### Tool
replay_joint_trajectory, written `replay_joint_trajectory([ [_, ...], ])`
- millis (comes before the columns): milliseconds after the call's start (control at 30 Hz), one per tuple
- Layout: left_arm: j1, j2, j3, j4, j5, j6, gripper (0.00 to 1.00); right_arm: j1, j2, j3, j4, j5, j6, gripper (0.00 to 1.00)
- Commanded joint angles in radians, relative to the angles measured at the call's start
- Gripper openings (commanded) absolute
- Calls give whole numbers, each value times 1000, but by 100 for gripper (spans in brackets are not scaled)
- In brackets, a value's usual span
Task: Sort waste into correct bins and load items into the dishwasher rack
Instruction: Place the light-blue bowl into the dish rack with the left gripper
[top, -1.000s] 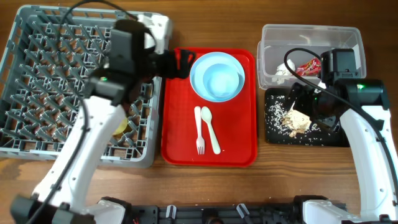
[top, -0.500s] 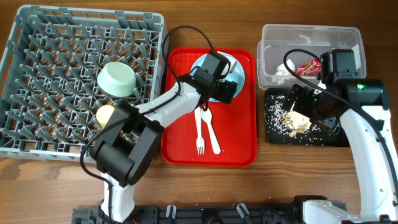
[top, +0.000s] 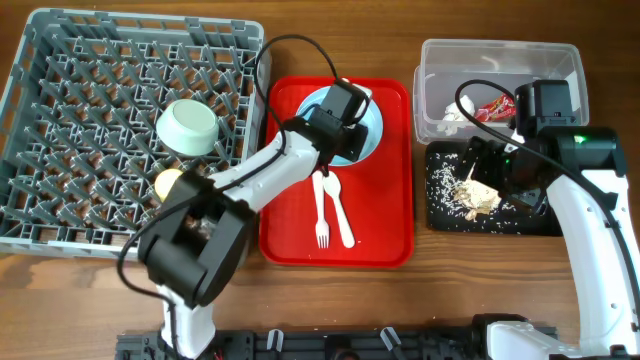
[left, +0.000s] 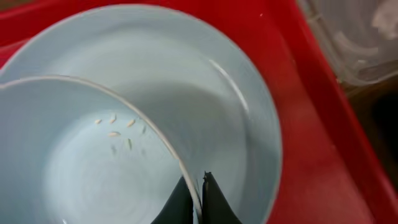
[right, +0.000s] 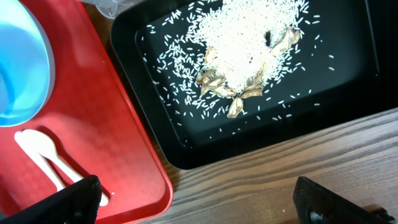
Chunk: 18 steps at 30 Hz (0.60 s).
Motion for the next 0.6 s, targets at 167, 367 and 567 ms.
replay_joint_trajectory([
  [167,298,-397,-3,-35,529,-22,4,-3,-17,24,-2,-4,-15,100],
  [367,755,-304,-3,58,1115,-115,4,-3,-17,24,-2,-4,-15,100],
  [567,867,-48,-3,266,1472,-299,4,-3,-17,24,-6,-5,-15,100],
])
